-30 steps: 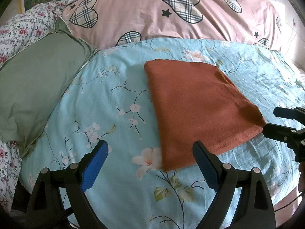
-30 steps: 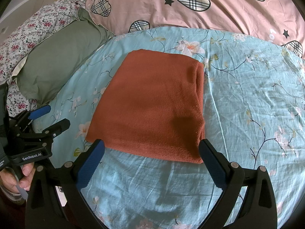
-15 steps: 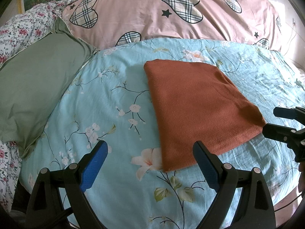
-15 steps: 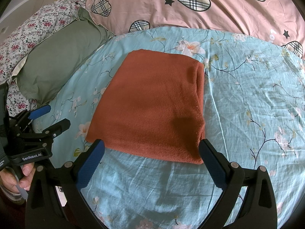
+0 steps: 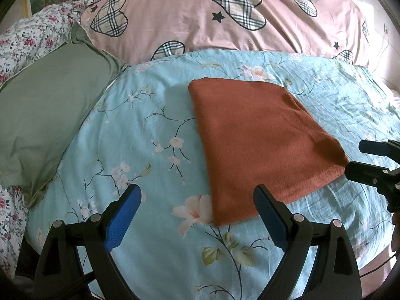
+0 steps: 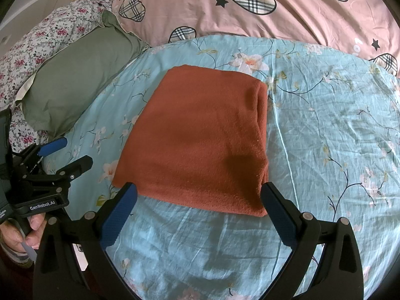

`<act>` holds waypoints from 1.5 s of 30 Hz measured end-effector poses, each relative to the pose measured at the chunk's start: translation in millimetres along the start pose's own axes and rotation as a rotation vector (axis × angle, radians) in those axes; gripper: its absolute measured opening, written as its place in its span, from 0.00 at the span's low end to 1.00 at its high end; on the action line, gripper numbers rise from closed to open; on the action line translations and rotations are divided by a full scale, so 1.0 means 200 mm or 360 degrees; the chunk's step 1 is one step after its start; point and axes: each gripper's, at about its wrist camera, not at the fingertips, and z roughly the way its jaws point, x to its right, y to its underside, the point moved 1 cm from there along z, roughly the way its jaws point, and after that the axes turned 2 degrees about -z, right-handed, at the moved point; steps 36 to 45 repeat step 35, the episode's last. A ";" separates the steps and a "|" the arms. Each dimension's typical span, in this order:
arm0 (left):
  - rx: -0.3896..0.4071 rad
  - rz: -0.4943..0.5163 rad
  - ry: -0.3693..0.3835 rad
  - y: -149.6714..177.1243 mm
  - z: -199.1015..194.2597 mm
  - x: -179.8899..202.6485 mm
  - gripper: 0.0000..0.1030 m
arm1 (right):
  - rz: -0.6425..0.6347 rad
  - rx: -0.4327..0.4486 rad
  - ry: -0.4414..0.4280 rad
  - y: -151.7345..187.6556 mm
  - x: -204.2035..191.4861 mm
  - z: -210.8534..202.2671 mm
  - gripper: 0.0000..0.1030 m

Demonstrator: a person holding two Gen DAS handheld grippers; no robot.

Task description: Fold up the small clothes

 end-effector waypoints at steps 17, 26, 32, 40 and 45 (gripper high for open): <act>-0.0002 0.0026 0.0006 -0.05 0.05 0.02 0.90 | -0.0009 0.0024 0.0022 -0.09 0.06 0.04 0.96; 0.0002 0.0020 -0.0007 -0.14 0.17 0.01 0.90 | 0.0044 0.0013 0.0023 -0.15 0.13 0.11 0.96; -0.0002 -0.0008 -0.0020 -0.18 0.21 -0.01 0.90 | 0.0047 -0.0001 0.0000 -0.17 0.13 0.16 0.96; -0.0026 -0.0036 -0.0004 -0.20 0.24 -0.02 0.90 | 0.0048 -0.0007 -0.0010 -0.18 0.13 0.19 0.96; -0.0026 -0.0036 -0.0004 -0.20 0.24 -0.02 0.90 | 0.0048 -0.0007 -0.0010 -0.18 0.13 0.19 0.96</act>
